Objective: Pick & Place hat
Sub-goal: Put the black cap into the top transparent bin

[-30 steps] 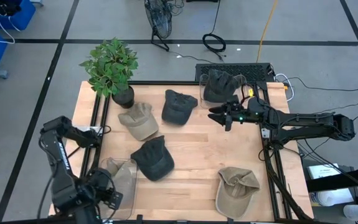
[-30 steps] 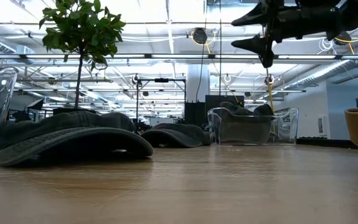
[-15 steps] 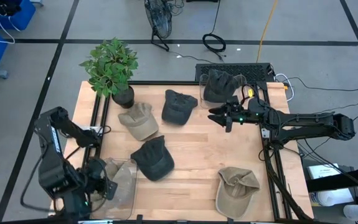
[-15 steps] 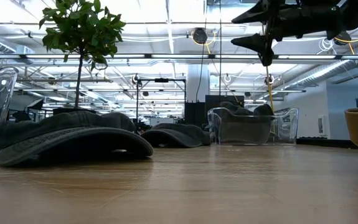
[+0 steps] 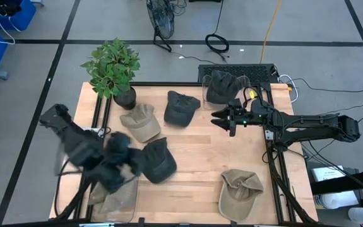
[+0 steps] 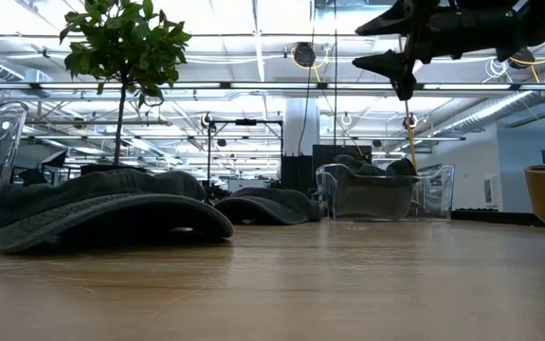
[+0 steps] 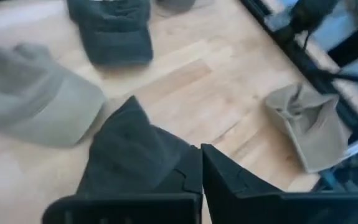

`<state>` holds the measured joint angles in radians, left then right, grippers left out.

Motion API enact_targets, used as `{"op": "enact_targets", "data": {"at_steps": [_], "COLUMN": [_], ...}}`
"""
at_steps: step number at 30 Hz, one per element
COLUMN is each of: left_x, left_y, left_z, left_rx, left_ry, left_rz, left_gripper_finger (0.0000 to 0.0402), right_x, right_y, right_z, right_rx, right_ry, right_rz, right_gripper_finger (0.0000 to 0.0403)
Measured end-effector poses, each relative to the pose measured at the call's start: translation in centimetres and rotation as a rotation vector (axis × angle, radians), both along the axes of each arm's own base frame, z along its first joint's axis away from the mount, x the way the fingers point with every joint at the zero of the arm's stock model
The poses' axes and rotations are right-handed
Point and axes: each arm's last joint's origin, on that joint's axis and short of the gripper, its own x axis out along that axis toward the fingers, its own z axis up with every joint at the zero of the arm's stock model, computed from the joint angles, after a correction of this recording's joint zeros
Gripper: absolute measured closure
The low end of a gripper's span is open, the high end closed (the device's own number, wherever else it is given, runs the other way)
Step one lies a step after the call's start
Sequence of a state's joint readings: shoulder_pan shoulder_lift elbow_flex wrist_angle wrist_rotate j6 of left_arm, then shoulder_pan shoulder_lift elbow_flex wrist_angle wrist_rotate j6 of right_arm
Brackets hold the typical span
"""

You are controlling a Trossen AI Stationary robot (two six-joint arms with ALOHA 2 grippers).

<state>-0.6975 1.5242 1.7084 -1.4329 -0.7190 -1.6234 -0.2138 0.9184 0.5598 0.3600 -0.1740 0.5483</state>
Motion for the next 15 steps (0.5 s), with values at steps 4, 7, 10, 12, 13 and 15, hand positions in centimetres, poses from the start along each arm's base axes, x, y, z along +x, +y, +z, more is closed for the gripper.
{"op": "enact_targets", "data": {"at_steps": [4,7,10,12,13,15], "left_x": [4.2,7.0,9.3,10.4,11.1,12.6], "left_y": [0.8,1.2,1.8,2.1,2.1,2.1], "left_z": [-0.7,-1.6,-3.3,-4.3,-4.7,-5.4], "left_rx": [0.072,0.088,0.101,0.116,0.115,0.125], "left_ry": [0.022,0.044,0.102,0.143,0.147,0.127], "left_rz": [-0.146,-0.242,-0.285,-0.312,-0.337,-0.395], "left_gripper_finger": [0.0396,0.0398,0.0396,0.0398,0.0398,0.0398], "right_x": [0.0,0.0,-0.1,-0.1,-0.1,-0.1], "right_y": [0.2,0.3,0.4,0.5,0.5,0.6], "right_z": [-0.1,-0.2,-0.5,-0.7,-0.7,-0.9], "right_rx": [-0.003,-0.001,0.003,0.011,0.014,0.022], "right_ry": [0.006,0.023,0.049,0.065,0.070,0.086], "right_rz": [0.074,0.099,0.131,0.161,0.175,0.202], "right_gripper_finger": [0.0190,0.0190,0.0190,0.0190,0.0190,0.0190]}}
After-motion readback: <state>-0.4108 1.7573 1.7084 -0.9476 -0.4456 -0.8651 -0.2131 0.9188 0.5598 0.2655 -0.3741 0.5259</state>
